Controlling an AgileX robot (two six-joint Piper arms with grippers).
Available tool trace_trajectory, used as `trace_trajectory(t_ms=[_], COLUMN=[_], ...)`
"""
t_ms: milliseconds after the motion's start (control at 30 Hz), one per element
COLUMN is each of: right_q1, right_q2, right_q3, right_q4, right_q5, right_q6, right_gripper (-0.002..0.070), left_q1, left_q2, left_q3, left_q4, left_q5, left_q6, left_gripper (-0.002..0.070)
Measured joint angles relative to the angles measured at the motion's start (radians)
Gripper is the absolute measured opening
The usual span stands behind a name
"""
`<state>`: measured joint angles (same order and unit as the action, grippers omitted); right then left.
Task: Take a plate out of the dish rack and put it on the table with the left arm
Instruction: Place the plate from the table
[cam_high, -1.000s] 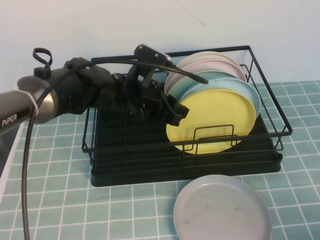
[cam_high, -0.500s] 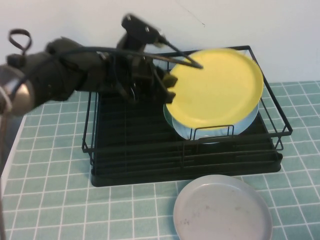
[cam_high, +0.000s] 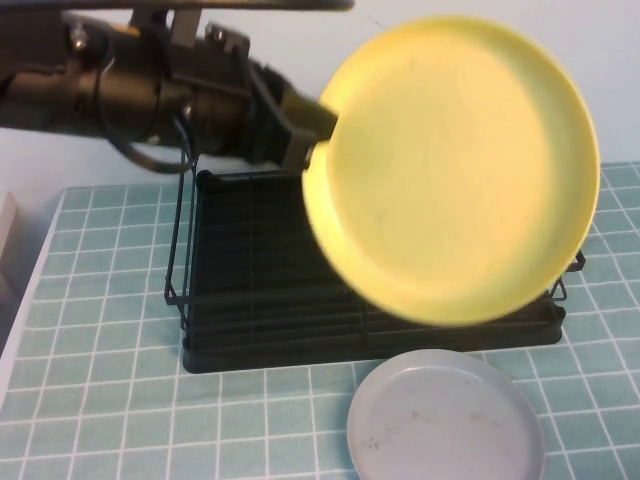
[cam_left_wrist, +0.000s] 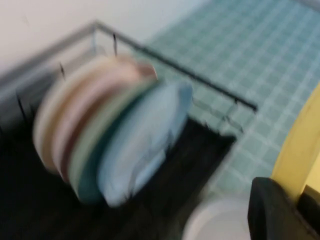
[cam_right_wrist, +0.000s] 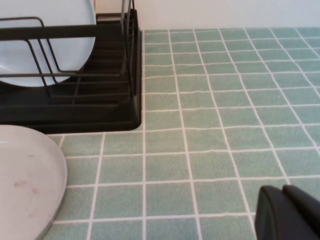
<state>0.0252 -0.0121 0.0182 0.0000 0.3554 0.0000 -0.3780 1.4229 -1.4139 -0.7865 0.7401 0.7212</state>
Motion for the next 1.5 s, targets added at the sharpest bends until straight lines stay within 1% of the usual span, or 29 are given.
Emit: trace_trajectory(t_ms=[67, 133, 233, 333, 400, 533, 667, 867, 967, 1067, 1133, 1167, 1200, 1233, 1267, 1333, 1367, 1400, 1433, 1500], right_q1=[0.0, 0.0, 0.0, 0.0, 0.0, 0.0, 0.0, 0.0, 0.0, 0.0, 0.0, 0.0, 0.0, 0.0, 0.0, 0.0, 0.0, 0.0, 0.0, 0.0], right_q2=[0.0, 0.0, 0.0, 0.0, 0.0, 0.0, 0.0, 0.0, 0.0, 0.0, 0.0, 0.0, 0.0, 0.0, 0.0, 0.0, 0.0, 0.0, 0.0, 0.0], right_q3=[0.0, 0.0, 0.0, 0.0, 0.0, 0.0, 0.0, 0.0, 0.0, 0.0, 0.0, 0.0, 0.0, 0.0, 0.0, 0.0, 0.0, 0.0, 0.0, 0.0], right_q4=[0.0, 0.0, 0.0, 0.0, 0.0, 0.0, 0.0, 0.0, 0.0, 0.0, 0.0, 0.0, 0.0, 0.0, 0.0, 0.0, 0.0, 0.0, 0.0, 0.0], right_q5=[0.0, 0.0, 0.0, 0.0, 0.0, 0.0, 0.0, 0.0, 0.0, 0.0, 0.0, 0.0, 0.0, 0.0, 0.0, 0.0, 0.0, 0.0, 0.0, 0.0], right_q6=[0.0, 0.0, 0.0, 0.0, 0.0, 0.0, 0.0, 0.0, 0.0, 0.0, 0.0, 0.0, 0.0, 0.0, 0.0, 0.0, 0.0, 0.0, 0.0, 0.0], right_gripper=[-0.0001, -0.0001, -0.0001, -0.0001, -0.0001, -0.0001, -0.0001, -0.0001, -0.0001, -0.0001, -0.0001, -0.0001, -0.0001, -0.0001, -0.0001, -0.0001, -0.0001, -0.0001, -0.0001, -0.0001], left_q1=[0.0, 0.0, 0.0, 0.0, 0.0, -0.005, -0.059, -0.167, -0.187, -0.19, -0.19, -0.19, -0.19, -0.19, -0.19, -0.19, -0.19, -0.19, -0.19, -0.19], left_q2=[-0.004, -0.002, 0.004, 0.009, 0.01, 0.012, 0.029, 0.122, 0.192, 0.242, 0.257, 0.257, 0.257, 0.25, 0.242, 0.213, 0.197, 0.174, 0.147, 0.089], left_q3=[0.0, 0.003, 0.041, 0.128, 0.211, 0.382, 0.497, 0.519, 0.519, 0.519, 0.519, 0.519, 0.519, 0.519, 0.519, 0.519, 0.519, 0.519, 0.517, 0.508], left_q4=[0.069, 0.113, 0.098, 0.045, 0.017, -0.048, -0.102, -0.138, -0.146, -0.15, -0.159, -0.164, -0.17, -0.177, -0.185, -0.191, -0.193, -0.194, -0.188, -0.163], left_q5=[0.096, 0.2, 0.302, 0.301, 0.254, 0.048, -0.148, -0.278, -0.304, -0.326, -0.335, -0.34, -0.344, -0.349, -0.349, -0.349, -0.345, -0.34, -0.331, -0.315], left_q6=[-0.113, -0.18, -0.214, -0.219, -0.236, -0.26, -0.262, -0.262, -0.262, -0.262, -0.26, -0.255, -0.249, -0.245, -0.242, -0.24, -0.24, -0.238, -0.238, -0.237], left_gripper=[0.0004, 0.0003, 0.0003, 0.0003, 0.0003, 0.0004, 0.0004, 0.0004, 0.0004, 0.0008, 0.0036, 0.0069, 0.0116, 0.0186, 0.0239, 0.0369, 0.0407, 0.0437, 0.045, 0.0441])
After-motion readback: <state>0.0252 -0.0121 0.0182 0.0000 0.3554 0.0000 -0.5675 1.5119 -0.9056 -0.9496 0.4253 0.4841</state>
